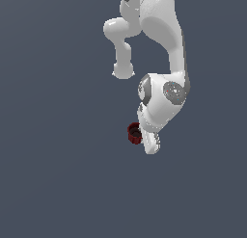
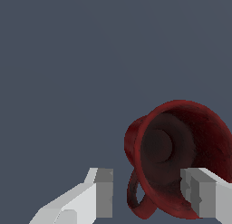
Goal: Pick up the object and move it to a goal position.
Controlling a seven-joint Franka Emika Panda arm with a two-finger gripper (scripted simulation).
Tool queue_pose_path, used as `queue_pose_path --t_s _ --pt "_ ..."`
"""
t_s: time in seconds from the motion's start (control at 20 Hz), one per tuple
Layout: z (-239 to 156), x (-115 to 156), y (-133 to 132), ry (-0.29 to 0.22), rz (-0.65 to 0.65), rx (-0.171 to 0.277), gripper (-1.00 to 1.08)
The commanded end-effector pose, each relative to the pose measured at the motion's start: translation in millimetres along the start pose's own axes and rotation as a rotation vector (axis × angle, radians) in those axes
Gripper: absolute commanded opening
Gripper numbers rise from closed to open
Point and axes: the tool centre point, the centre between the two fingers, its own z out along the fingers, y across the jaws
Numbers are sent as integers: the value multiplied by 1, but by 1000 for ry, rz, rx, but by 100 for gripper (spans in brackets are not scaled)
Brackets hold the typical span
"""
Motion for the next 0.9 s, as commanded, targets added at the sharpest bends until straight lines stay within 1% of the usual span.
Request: queue_pose_path --t_s 0.0,0.6,0.65,0.85 --pt "0 0 0 0 0 0 28" --pt "30 0 1 1 5 0 28" --pt "30 0 1 1 5 0 -100" --pt "30 0 1 1 5 0 -100"
